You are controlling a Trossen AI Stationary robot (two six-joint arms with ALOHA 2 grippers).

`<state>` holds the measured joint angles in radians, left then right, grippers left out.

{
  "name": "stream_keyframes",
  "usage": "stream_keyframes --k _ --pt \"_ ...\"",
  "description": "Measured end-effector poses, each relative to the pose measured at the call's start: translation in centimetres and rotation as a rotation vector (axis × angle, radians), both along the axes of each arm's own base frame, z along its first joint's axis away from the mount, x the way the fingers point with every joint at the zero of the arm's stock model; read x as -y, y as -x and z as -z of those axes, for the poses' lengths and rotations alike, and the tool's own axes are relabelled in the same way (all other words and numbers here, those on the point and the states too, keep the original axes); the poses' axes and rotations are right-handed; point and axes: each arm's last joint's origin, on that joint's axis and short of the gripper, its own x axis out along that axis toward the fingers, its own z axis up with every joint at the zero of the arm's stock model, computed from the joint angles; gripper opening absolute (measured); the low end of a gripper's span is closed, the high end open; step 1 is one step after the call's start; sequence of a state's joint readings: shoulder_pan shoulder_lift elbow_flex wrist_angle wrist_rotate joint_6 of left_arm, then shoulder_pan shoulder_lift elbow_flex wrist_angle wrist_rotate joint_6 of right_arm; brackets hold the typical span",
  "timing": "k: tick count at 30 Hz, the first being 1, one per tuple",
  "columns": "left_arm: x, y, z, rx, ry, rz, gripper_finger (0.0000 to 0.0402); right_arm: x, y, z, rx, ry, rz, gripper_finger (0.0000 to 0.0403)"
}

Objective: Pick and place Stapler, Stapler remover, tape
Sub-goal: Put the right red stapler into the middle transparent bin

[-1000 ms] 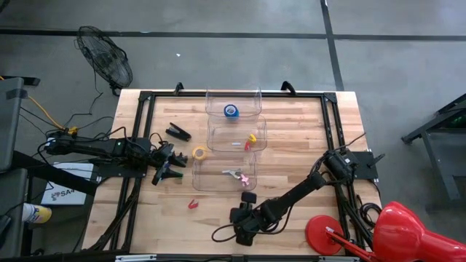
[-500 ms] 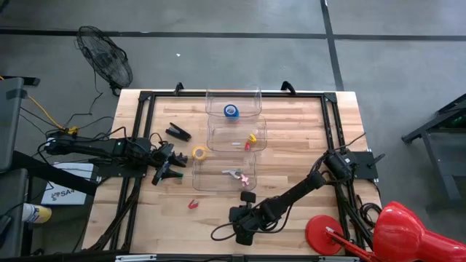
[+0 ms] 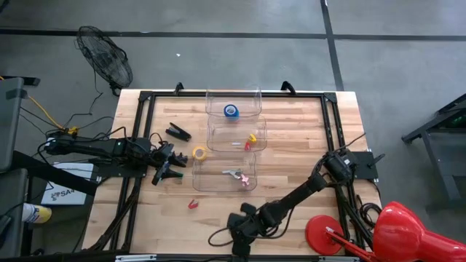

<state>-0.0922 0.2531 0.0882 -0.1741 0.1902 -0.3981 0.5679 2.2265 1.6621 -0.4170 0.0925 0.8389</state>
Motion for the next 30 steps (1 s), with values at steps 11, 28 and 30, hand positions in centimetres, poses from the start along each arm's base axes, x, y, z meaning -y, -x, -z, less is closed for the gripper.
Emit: stream_keyframes --k 11,28,30 --pt "0.0 0.0 0.0 0.0 0.0 0.0 0.0231 0.7 -0.4 -8.1 -0.084 0.178 -0.014 0.0043" --pt "0.0 0.0 0.0 0.002 0.0 0.0 0.0231 17.3 -0.4 -16.8 -0.355 0.691 -0.086 0.0043" --pt "0.0 0.0 0.0 0.002 0.001 0.0 0.0231 19.6 -0.7 -17.0 -0.374 0.708 -0.133 0.0043"
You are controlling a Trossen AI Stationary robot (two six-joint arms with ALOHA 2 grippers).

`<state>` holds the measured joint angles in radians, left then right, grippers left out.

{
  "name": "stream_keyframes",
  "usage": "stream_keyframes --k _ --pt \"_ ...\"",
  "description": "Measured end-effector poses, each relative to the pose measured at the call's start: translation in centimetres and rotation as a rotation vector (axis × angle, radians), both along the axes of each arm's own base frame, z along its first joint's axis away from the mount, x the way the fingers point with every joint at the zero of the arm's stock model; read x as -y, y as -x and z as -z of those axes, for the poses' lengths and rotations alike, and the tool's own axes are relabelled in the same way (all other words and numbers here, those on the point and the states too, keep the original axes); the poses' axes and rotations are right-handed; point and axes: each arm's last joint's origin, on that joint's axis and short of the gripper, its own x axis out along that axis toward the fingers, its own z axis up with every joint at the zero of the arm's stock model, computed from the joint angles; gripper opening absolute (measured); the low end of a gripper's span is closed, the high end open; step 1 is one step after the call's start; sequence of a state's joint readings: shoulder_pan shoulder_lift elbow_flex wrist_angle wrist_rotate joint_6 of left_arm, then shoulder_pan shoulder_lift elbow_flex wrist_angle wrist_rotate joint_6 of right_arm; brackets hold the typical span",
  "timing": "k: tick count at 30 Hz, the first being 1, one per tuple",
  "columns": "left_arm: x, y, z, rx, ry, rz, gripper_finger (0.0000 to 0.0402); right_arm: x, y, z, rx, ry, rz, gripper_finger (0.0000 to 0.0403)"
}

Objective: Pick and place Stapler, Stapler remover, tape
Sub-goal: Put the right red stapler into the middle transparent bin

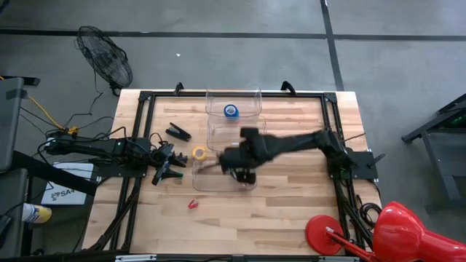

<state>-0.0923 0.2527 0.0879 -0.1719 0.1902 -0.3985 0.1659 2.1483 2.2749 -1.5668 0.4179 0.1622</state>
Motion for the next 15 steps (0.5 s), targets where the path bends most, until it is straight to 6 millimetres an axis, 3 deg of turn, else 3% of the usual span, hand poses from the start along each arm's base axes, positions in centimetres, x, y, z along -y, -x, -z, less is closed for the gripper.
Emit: stream_keyframes --k 3,9,15 --pt "0.0 0.0 0.0 0.0 0.0 0.0 0.0231 3.6 -0.3 0.0 -0.043 0.007 -0.012 0.0043" --pt "0.0 0.0 0.0 0.0 0.0 0.0 0.0231 11.1 0.0 0.1 -0.036 -0.09 0.173 0.0043" --pt "0.0 0.0 0.0 0.002 0.0 0.0 0.0231 14.9 0.7 3.2 -0.095 -0.301 0.333 0.0049"
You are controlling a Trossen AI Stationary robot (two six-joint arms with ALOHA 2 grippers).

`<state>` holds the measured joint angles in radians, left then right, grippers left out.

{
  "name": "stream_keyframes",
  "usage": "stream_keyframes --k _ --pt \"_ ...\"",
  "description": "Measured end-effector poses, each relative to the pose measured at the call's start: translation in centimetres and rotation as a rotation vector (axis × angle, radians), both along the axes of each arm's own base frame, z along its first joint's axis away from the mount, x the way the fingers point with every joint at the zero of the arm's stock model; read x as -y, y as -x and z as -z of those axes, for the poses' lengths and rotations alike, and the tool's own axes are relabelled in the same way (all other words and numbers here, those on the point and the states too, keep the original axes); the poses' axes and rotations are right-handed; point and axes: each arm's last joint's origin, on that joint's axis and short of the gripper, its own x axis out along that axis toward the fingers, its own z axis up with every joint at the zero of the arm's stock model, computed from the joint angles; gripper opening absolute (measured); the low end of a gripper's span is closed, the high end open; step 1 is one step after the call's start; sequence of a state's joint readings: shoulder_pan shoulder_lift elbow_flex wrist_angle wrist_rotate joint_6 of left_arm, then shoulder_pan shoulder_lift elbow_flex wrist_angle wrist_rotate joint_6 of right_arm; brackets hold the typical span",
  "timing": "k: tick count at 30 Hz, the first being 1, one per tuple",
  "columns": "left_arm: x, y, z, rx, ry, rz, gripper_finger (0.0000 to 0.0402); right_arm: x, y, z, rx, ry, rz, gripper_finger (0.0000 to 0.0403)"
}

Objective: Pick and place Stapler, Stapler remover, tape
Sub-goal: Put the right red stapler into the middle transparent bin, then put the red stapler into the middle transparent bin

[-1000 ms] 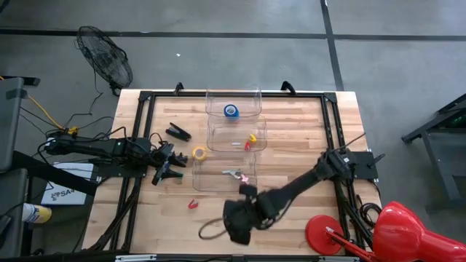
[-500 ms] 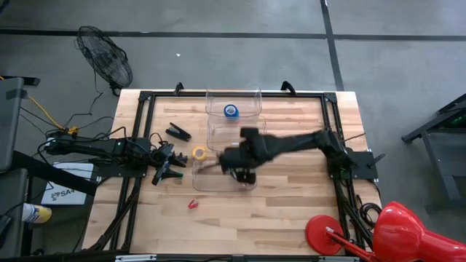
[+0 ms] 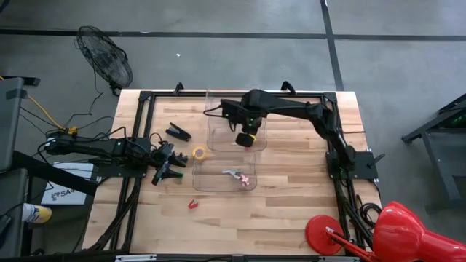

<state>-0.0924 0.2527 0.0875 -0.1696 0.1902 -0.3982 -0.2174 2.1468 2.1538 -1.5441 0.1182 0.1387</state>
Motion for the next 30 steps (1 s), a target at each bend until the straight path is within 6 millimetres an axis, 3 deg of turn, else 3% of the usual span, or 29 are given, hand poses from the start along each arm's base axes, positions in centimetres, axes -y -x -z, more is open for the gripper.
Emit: stream_keyframes --k 5,9,14,24,30 --pt "0.0 0.0 0.0 0.0 0.0 0.0 0.0231 0.9 0.5 3.9 -0.074 -0.051 0.009 0.0047" --pt "0.0 0.0 0.0 0.002 0.0 0.0 0.0231 0.8 1.0 5.4 -0.058 -0.063 -0.005 0.005" --pt "0.0 0.0 0.0 0.002 0.0 0.0 0.0231 0.7 1.1 6.8 -0.038 -0.131 -0.01 0.0088" --pt "0.0 0.0 0.0 0.002 0.0 0.0 0.0231 0.6 0.7 6.6 0.038 -0.151 0.055 0.0154" --pt "0.0 0.0 0.0 0.002 0.0 0.0 0.0231 -0.2 1.8 3.1 0.182 -0.088 0.041 0.0175"
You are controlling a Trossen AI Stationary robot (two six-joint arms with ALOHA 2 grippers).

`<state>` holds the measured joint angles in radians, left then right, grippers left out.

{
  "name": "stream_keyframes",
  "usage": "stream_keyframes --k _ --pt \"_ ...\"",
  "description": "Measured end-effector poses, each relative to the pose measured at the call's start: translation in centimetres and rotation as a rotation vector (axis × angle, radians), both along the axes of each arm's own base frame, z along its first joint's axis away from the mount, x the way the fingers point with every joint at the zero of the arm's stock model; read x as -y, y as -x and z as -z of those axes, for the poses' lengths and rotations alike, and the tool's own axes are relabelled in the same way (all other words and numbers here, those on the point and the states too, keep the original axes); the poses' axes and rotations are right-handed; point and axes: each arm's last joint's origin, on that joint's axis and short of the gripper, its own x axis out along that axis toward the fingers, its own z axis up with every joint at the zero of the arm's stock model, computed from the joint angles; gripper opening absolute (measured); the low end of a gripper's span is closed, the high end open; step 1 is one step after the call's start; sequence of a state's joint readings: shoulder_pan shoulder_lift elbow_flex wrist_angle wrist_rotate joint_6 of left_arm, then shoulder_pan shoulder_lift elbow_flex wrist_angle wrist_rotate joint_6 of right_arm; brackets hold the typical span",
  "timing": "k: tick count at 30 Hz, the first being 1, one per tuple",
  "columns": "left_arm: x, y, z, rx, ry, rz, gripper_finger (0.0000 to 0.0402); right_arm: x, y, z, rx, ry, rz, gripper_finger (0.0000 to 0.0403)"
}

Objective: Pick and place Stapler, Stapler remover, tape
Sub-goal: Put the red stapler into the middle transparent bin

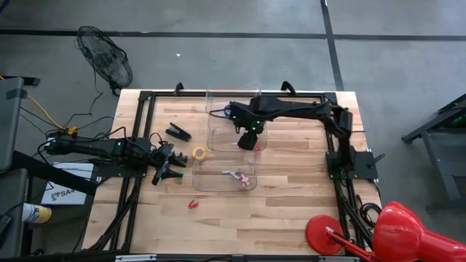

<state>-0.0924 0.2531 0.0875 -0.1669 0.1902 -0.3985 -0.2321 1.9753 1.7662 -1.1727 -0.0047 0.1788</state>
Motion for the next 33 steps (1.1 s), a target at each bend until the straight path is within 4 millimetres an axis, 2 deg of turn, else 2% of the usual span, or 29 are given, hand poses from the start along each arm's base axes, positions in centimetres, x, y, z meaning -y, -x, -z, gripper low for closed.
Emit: stream_keyframes --k 4,8,15,19,26,33 --pt "0.0 0.0 0.0 0.0 0.0 0.0 0.0231 -1.3 1.5 -1.5 0.195 0.144 0.056 0.0176" --pt "0.0 0.0 0.0 0.0 0.0 0.0 0.0231 -3.3 4.2 -1.5 0.426 0.243 0.13 0.0176" --pt "0.0 0.0 0.0 0.0 0.0 0.0 0.0231 -7.4 10.7 0.5 0.699 0.189 0.092 0.0177" --pt "0.0 0.0 0.0 0.0 0.0 0.0 0.0231 -9.2 13.8 1.9 0.824 0.124 0.066 0.0177" --pt "0.0 0.0 0.0 0.0 0.0 0.0 0.0231 -10.3 18.3 4.4 0.971 0.024 -0.022 0.0177" --pt "0.0 0.0 0.0 0.001 0.0 0.0 0.0231 -10.1 21.6 6.6 1.034 0.014 -0.078 0.0177"
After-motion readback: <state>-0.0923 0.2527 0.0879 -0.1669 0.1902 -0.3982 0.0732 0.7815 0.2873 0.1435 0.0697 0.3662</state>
